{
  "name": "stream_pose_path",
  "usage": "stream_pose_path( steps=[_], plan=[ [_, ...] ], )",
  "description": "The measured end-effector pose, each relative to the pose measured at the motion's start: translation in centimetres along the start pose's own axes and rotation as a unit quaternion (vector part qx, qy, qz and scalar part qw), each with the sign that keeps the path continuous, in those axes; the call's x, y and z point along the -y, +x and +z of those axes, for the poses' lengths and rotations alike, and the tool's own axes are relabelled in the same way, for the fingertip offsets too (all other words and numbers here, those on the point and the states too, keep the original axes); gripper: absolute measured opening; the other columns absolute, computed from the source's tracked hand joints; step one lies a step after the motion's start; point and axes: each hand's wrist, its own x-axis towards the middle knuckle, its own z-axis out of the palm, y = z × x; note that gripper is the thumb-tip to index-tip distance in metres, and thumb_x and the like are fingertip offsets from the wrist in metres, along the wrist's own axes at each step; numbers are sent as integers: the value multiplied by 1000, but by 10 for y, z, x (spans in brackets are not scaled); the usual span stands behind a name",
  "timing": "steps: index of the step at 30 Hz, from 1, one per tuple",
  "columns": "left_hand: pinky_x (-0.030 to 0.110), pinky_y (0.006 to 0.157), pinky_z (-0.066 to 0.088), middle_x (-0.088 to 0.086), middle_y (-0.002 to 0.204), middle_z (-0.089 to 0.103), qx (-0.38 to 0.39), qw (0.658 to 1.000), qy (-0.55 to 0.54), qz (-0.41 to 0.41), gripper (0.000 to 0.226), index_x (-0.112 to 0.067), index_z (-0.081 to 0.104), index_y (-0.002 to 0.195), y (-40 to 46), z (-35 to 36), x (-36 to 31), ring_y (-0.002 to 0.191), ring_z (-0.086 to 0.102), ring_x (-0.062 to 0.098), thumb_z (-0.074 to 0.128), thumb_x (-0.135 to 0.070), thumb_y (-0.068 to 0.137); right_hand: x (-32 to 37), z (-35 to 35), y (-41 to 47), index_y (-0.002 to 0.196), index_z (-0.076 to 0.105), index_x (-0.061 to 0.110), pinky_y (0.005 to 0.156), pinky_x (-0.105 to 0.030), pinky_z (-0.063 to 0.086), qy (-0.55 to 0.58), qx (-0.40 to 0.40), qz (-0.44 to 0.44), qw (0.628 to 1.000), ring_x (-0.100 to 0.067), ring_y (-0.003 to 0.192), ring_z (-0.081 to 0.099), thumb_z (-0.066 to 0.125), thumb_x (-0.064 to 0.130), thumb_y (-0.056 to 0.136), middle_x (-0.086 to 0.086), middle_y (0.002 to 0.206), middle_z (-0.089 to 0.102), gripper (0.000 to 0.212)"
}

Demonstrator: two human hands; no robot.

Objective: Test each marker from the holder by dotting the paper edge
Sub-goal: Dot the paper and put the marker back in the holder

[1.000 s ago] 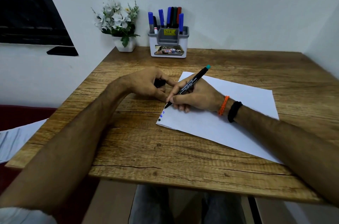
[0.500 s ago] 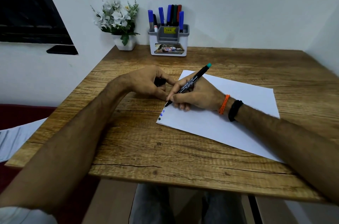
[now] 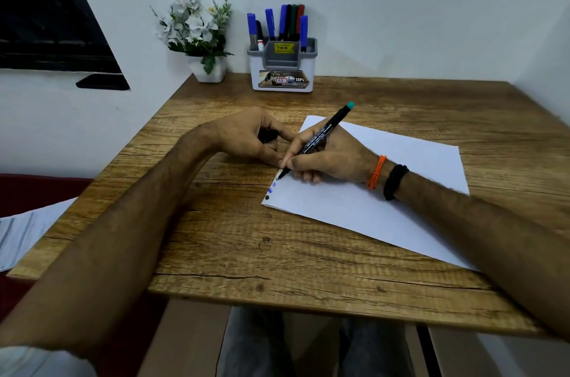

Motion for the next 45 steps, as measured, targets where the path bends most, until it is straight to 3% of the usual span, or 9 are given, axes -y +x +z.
stream_pose_path(
  steps=[6,14,23,27,31,36,42,45],
  plan=[
    [11,53,34,-18,48,47,-6,1000,-1,-7,46,-32,64,117,1,0,0,48,41,-1,77,-13,78,-1,0,0,87,71,-8,45,-20,48,3,-7,4,1000,-12,47,59,63,-7,85,-9,61,67,9],
    [21,60,36,-18,47,46,-6,1000,7,-13,43,-29,66,117,1,1,0,50,41,0,77,-14,78,0,1,0,85,72,-6,44,-21,47,-1,-11,6,1000,-11,46,58,64,-6,85,-10,62,67,8],
    [20,60,36,-14,56,48,-8,1000,8,8,43,-48,64,102,1,1,1,57,43,6,79,-16,77,-1,1,1,83,72,-7,44,-20,46,-5,-21,4,1000,-11,45,58,64,-7,83,-10,60,67,8],
    [13,55,34,-18,48,46,-6,1000,5,-1,44,-35,65,115,1,0,0,48,40,0,78,-14,78,0,1,1,82,72,-5,43,-20,45,-6,-17,1,1000,-10,44,57,65,-4,82,-10,60,67,7],
    [21,60,35,-18,49,45,-7,1000,9,3,43,-43,64,108,0,1,0,51,40,1,78,-17,77,0,2,1,82,72,-4,43,-19,45,-8,-25,5,1000,-10,44,57,66,-2,82,-8,59,67,7],
    [19,58,35,-17,49,46,-9,1000,7,-1,43,-34,65,115,1,1,1,50,40,0,78,-14,78,1,3,1,75,73,7,43,-21,45,0,-20,1,1000,-13,44,57,67,9,75,-14,60,67,7],
    [25,62,37,-16,51,45,-7,1000,7,5,41,-38,66,111,0,1,2,53,41,3,79,-17,78,0,2,1,81,72,-2,43,-20,45,-5,-20,-1,1000,-10,43,56,66,7,76,-4,56,66,12],
    [20,58,35,-17,49,44,-7,1000,5,1,40,-37,66,109,0,1,-1,50,39,1,78,-14,78,0,3,2,80,73,-2,43,-19,44,-5,-35,-2,999,-11,43,56,65,6,76,-5,56,66,11]
  ],
)
